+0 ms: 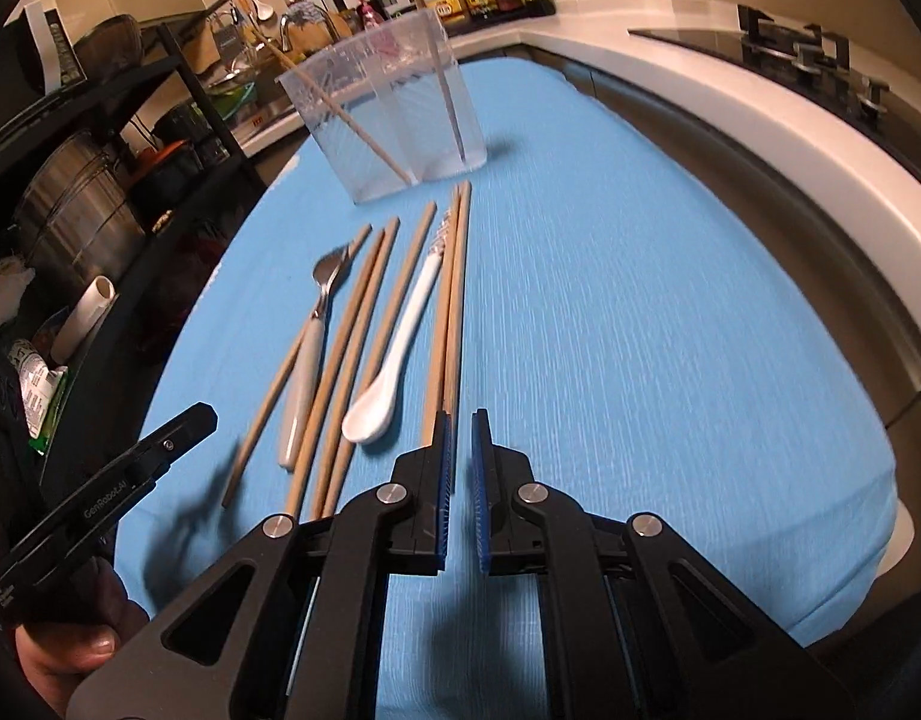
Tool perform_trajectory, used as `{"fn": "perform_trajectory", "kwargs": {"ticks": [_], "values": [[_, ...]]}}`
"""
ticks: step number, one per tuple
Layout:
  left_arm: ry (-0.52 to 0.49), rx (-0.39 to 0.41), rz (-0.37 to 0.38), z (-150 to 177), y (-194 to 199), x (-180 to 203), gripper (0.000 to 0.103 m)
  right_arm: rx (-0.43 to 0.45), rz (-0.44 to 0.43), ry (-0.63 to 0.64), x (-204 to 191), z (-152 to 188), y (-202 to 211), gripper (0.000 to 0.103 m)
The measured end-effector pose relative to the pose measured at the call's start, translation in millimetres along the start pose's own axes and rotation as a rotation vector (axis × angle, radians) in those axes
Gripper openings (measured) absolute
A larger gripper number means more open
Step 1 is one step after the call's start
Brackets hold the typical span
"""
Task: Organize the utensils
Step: 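Grasp another wooden chopstick with the left tool while the right tool grasps one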
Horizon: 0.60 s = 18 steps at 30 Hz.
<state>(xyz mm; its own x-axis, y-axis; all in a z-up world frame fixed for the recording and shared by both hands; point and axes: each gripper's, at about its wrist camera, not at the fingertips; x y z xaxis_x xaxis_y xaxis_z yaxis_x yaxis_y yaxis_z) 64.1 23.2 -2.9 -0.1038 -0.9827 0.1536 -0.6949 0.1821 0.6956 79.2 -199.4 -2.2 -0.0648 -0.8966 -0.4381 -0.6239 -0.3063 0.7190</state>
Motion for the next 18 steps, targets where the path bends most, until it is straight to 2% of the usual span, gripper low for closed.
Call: {"fn": "perform_trajectory", "kwargs": {"ticks": [6, 15, 18], "values": [[0.019, -0.004, -0.017, 7, -1, -3, 0.005, -0.004, -0.029, 0.028, -8, 4, -1, 0.011], [-0.011, -0.013, -0.025, 11, -3, 7, 0.006, -0.041, 0.028, 0.058, -10, 9, -14, 0.010], [-0.027, -0.011, -0.022, 12, -4, 11, 0.006, -0.042, 0.048, 0.072, -11, 10, -16, 0.007]]}}
Point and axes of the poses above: each gripper's, at about its wrist camera, not at the fingertips, and y roughly against the way its jaws point, x to its right, z to its underside, and after that the axes turned 12 degrees about -y, right-handed
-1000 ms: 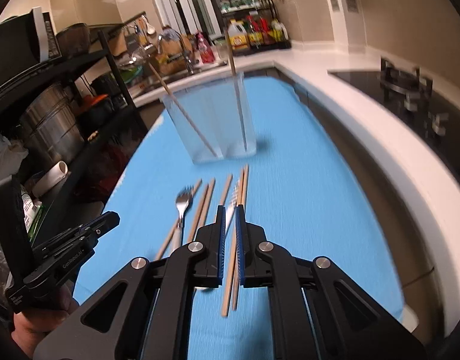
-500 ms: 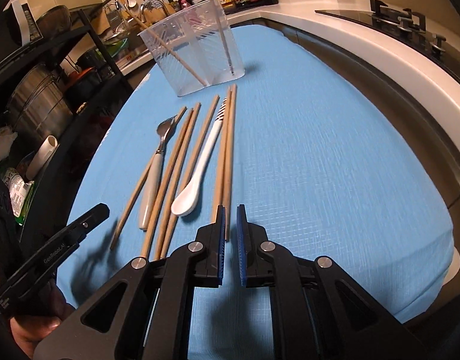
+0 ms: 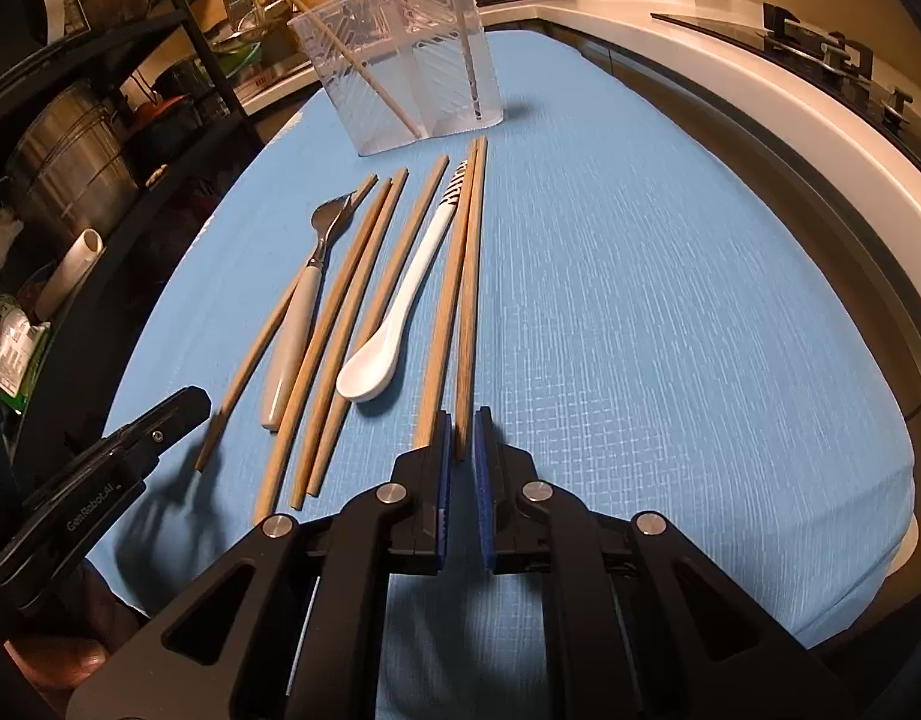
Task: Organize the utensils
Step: 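Grasp another wooden chopstick with the left tool while the right tool grasps one, then carry the left tool's chopstick to the container while the right tool carries its chopstick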
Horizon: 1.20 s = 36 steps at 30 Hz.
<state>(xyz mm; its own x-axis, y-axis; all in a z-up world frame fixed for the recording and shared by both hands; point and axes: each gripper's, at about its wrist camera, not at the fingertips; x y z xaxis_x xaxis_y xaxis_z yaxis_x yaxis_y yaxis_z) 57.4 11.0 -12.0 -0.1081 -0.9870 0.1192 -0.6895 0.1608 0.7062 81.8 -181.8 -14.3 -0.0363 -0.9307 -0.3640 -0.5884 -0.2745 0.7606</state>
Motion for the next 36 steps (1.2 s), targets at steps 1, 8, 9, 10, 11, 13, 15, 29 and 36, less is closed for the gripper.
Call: {"fn": "perform_trajectory", "kwargs": {"ticks": [1, 8, 9, 10, 11, 13, 15, 29, 36], "values": [[-0.005, -0.001, 0.004, 0, 0, 1, 0.006, 0.000, 0.001, 0.002, 0, 0, 0, 0.007], [-0.038, -0.012, -0.001, 6, -3, 10, 0.006, 0.007, 0.023, -0.001, 3, 0, 1, 0.004], [-0.048, -0.012, -0.007, 6, -3, 12, 0.006, 0.012, 0.031, -0.006, 5, -1, 1, 0.004], [-0.061, -0.012, -0.013, 6, -3, 14, 0.006, 0.012, 0.033, -0.014, 6, -1, 1, 0.004], [-0.071, -0.011, -0.020, 7, -2, 15, 0.006, 0.016, 0.041, -0.022, 8, -2, 1, 0.004], [-0.090, -0.008, -0.034, 8, -2, 18, 0.006, 0.030, 0.069, -0.030, 12, -4, 2, 0.004], [-0.110, -0.006, -0.047, 8, -1, 21, 0.006, 0.029, 0.065, -0.047, 15, -5, 2, 0.004], [-0.156, -0.005, -0.112, 13, -1, 28, 0.007, 0.032, 0.074, -0.033, 14, -5, 2, 0.005], [-0.101, 0.030, -0.168, 13, 6, 18, 0.000, 0.039, 0.077, -0.030, 14, -4, 4, 0.004]]}}
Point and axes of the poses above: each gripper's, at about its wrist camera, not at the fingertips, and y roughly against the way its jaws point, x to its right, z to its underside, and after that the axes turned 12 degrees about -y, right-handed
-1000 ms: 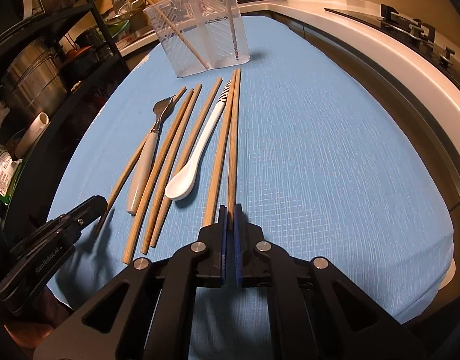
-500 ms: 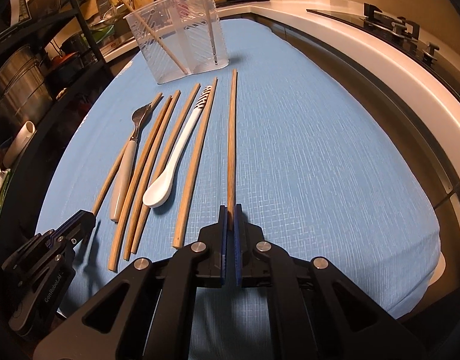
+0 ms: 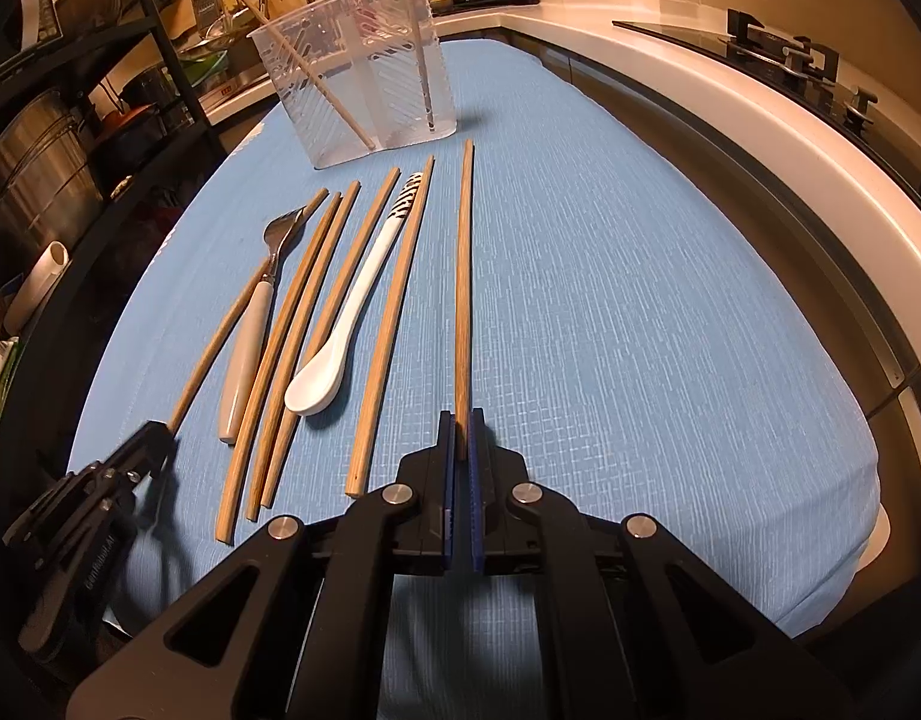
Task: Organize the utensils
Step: 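Carry the left tool's chopstick to the container while the right tool carries its chopstick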
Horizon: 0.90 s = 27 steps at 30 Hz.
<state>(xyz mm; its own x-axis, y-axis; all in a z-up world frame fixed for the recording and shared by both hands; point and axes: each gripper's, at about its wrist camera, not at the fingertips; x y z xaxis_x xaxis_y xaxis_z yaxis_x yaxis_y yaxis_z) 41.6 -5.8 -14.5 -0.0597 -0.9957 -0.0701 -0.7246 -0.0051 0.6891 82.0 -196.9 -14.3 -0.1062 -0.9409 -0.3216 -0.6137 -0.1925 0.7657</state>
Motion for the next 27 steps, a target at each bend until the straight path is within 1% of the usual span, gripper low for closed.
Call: {"fn": "perform_trajectory", "kwargs": {"ticks": [1, 4, 7, 10, 12, 15, 19, 21, 25, 27], "values": [[0.018, 0.012, -0.021, 0, 3, -4, 0.000, 0.004, 0.000, 0.002, 0, 0, 1, 0.004], [0.044, 0.019, -0.029, 0, 5, -9, 0.000, 0.003, 0.003, 0.006, -1, 0, 0, 0.004], [0.076, 0.000, 0.002, 4, -2, -12, 0.000, 0.002, 0.007, 0.002, -1, 0, -1, 0.005], [0.154, 0.011, 0.028, 6, -3, -22, 0.000, 0.003, 0.006, 0.001, -1, 0, -1, 0.005], [0.164, 0.019, 0.036, 6, -2, -22, 0.000, 0.004, 0.006, -0.001, -1, 1, 0, 0.005], [0.140, 0.027, 0.069, 6, -1, -16, 0.000, 0.007, 0.009, -0.001, -2, 1, 0, 0.005], [0.091, 0.024, 0.080, 7, -2, -6, 0.001, 0.006, 0.008, 0.001, -2, 1, 0, 0.006], [0.076, 0.019, 0.089, 8, -2, -4, 0.006, 0.007, 0.007, 0.000, -2, 1, -1, 0.006], [0.062, 0.019, 0.090, 10, -1, -1, 0.007, 0.006, 0.007, -0.002, -1, 1, 0, 0.006], [0.035, 0.019, 0.080, 9, -2, 2, 0.007, 0.006, 0.007, -0.002, -2, 1, 0, 0.006]]}}
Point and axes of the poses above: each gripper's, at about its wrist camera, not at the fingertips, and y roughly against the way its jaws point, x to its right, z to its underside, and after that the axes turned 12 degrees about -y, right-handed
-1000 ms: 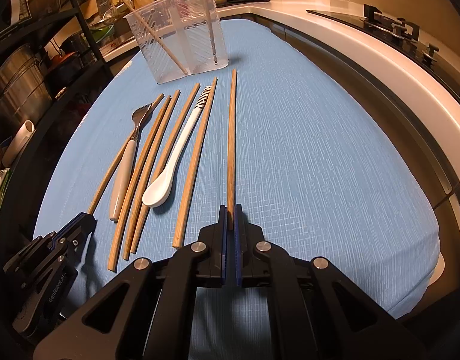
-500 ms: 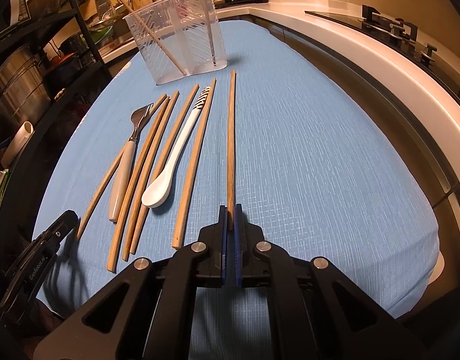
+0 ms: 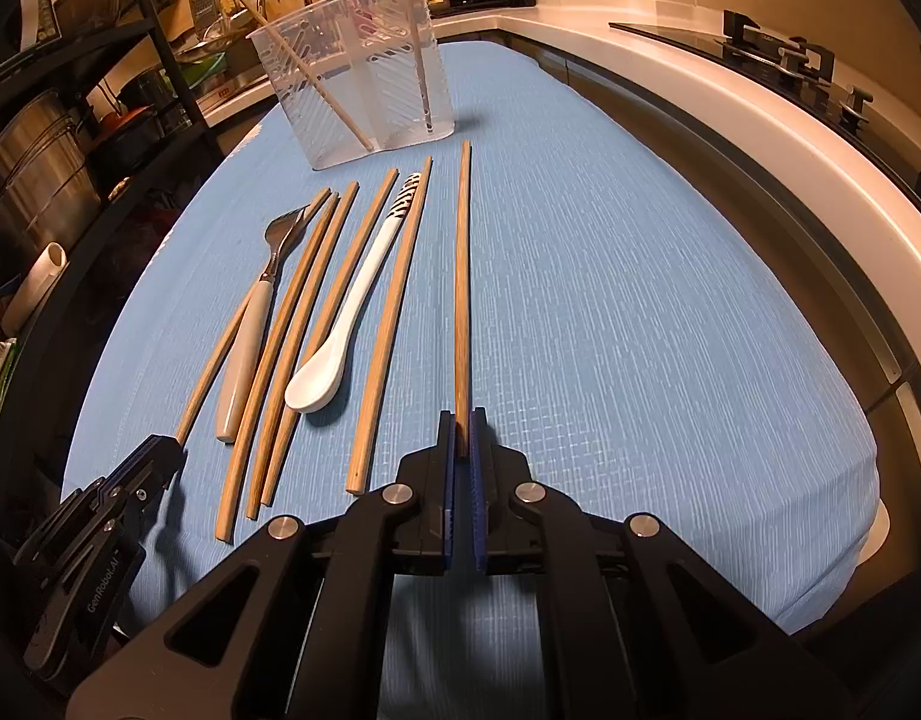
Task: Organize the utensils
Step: 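Carry the left tool's chopstick to the container while the right tool carries its chopstick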
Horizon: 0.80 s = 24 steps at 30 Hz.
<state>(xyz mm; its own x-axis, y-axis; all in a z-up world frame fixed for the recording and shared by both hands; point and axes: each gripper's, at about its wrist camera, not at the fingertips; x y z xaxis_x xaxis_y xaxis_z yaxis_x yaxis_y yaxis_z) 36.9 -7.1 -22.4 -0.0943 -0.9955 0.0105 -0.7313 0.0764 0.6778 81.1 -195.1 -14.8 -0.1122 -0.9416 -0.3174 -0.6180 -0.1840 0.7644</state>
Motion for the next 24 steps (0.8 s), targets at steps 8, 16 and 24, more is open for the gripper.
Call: {"fn": "perform_trajectory", "kwargs": {"ticks": [8, 16, 24], "values": [[-0.114, 0.027, -0.072, 1, -1, 19, 0.009, 0.013, 0.014, 0.014, -2, 3, 1, 0.005], [-0.097, 0.061, -0.096, -4, 14, 14, 0.005, 0.051, 0.011, 0.023, -4, -2, 13, 0.004], [-0.122, 0.165, -0.128, -19, 45, 17, 0.005, 0.100, 0.013, 0.075, -15, -8, 37, 0.004]]}}
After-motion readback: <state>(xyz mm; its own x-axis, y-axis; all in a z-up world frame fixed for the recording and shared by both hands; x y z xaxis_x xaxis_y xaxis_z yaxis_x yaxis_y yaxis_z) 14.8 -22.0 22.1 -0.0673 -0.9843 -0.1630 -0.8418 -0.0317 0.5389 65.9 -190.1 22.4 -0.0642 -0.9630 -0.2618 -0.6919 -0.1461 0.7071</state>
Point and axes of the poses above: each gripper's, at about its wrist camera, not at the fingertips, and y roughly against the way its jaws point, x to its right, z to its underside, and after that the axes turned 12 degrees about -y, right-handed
